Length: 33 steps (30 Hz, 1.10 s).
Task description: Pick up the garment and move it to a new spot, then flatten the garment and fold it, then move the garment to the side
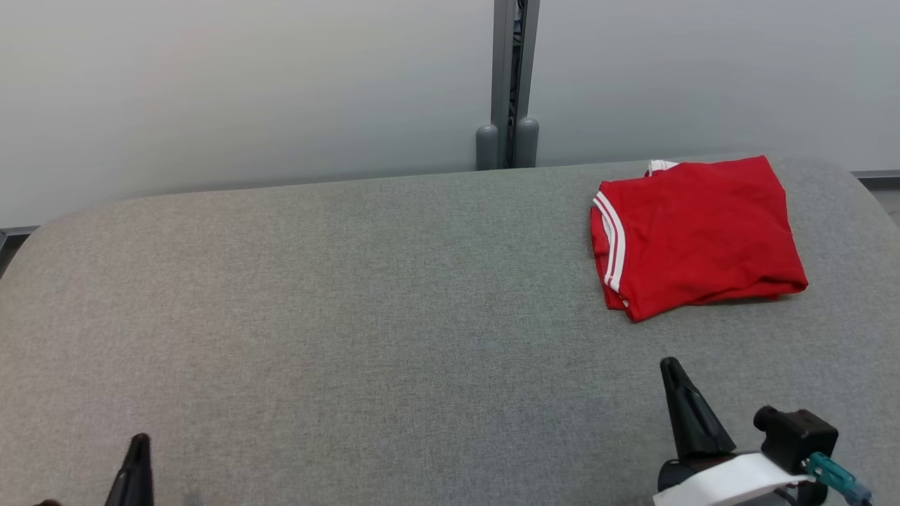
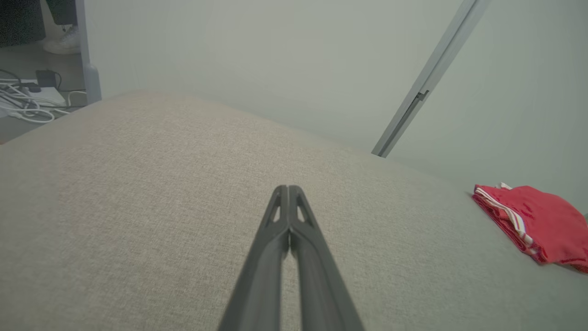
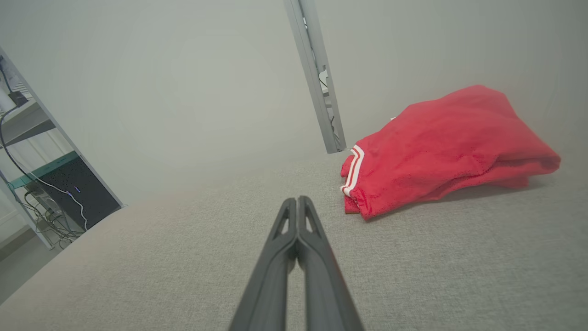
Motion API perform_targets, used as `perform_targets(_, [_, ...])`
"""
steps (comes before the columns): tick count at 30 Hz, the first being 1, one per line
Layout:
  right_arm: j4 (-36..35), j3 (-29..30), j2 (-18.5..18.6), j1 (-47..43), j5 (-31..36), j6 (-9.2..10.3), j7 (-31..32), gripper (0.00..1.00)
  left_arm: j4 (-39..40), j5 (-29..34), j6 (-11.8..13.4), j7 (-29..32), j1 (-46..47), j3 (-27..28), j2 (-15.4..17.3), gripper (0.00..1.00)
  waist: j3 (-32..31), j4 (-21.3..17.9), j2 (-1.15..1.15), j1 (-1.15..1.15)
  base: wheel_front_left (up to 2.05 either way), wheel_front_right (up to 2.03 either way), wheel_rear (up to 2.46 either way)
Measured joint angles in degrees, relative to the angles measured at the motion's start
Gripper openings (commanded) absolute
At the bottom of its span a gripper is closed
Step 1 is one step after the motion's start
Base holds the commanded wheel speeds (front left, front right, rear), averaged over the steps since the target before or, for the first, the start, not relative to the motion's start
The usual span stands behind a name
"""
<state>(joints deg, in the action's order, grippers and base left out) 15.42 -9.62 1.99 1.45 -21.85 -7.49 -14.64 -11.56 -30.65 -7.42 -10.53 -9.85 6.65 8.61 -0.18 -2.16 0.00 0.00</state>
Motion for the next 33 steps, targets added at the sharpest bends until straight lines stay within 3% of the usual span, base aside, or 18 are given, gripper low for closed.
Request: perform_targets(33, [3.3, -20.6, 0.3, 12.5, -39.3, 0.02, 0.0, 0.0, -3.4, -27.3, 0.0, 20.9, 0.9, 28.1, 1.5, 0.0, 0.3, 0.9, 0.0, 0.0, 0.0, 0.0, 0.0])
